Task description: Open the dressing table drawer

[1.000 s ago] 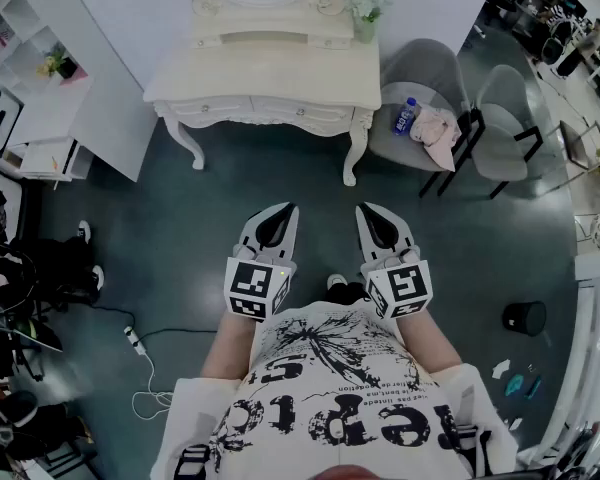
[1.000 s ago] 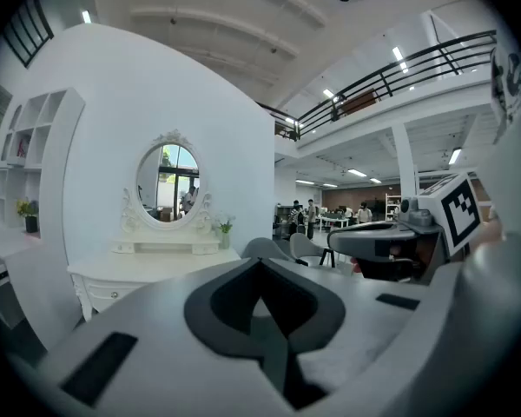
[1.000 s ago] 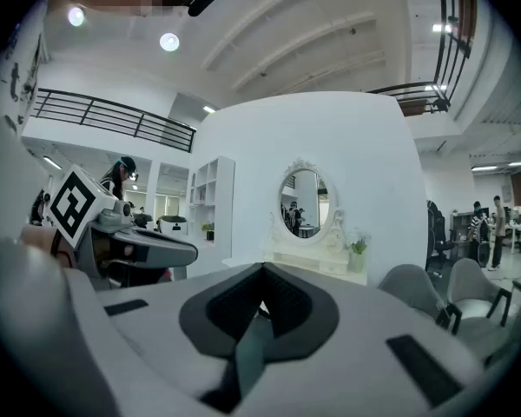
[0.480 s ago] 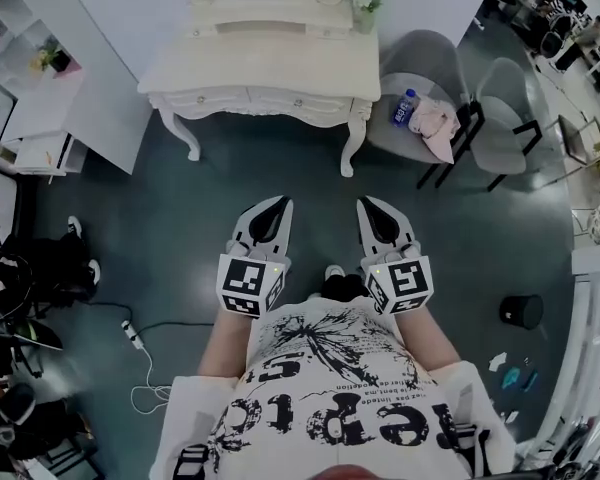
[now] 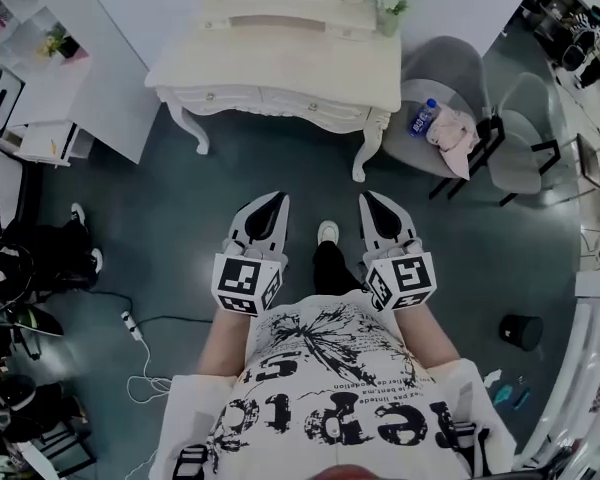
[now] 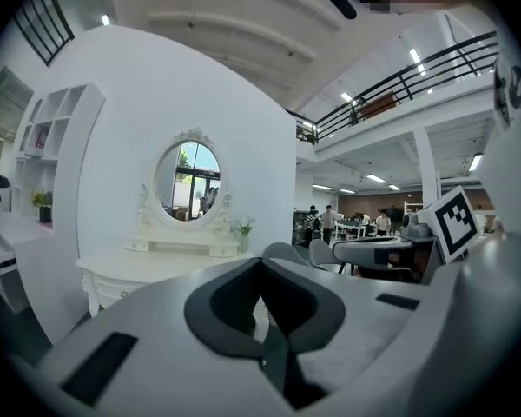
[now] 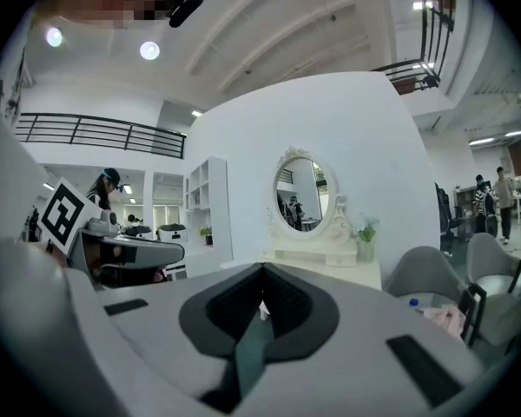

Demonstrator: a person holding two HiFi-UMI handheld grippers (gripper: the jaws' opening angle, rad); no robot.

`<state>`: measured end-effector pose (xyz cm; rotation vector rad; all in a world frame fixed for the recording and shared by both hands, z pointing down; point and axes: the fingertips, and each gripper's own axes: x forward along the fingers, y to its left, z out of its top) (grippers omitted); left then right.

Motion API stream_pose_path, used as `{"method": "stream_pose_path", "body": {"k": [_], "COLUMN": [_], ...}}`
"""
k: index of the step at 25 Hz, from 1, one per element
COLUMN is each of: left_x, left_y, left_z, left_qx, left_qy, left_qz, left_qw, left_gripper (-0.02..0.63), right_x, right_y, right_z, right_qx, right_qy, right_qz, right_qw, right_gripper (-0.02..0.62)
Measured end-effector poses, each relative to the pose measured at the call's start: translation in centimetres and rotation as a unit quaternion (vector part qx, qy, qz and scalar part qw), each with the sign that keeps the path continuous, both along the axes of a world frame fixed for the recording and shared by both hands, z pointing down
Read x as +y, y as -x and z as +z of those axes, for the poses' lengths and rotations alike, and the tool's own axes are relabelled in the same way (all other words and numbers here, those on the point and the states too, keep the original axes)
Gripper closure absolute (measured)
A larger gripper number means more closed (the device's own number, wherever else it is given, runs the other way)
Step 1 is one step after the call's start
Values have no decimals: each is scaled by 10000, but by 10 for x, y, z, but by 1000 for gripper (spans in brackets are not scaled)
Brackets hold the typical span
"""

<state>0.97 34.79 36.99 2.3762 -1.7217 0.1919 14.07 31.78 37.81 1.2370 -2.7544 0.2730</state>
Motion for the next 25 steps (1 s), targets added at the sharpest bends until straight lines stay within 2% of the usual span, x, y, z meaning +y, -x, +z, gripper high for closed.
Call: {"method": "stream_pose_path", "body": {"k": [6,12,18,21,25], "left_x": [-90,-200,-287,-321,-366], "left_y": [18,30,40,41,44], "left_z": [12,6,5,6,14], "left_qx": [-98,-157,-58,98,168], "left_qy": [123,55,65,111,116], "left_qz": [-164,-58,-87,34,428], "left_qw": [9997,9998,9999,9999,9989], "left_gripper": [598,598,598,598,598], "right_x": [-100,-214,-300,-333,-370], "right_y": [17,29,35,40,52], "right_z": [7,6,9,13,26], "right_qx": [-43,85,125,152,240], "right_qy": [54,32,138,242,361], "right_qz": [-76,-58,0,84,295], "right_qw": [9999,9999,9998,9996,9986], "right_gripper": [580,580,580,580,580]}}
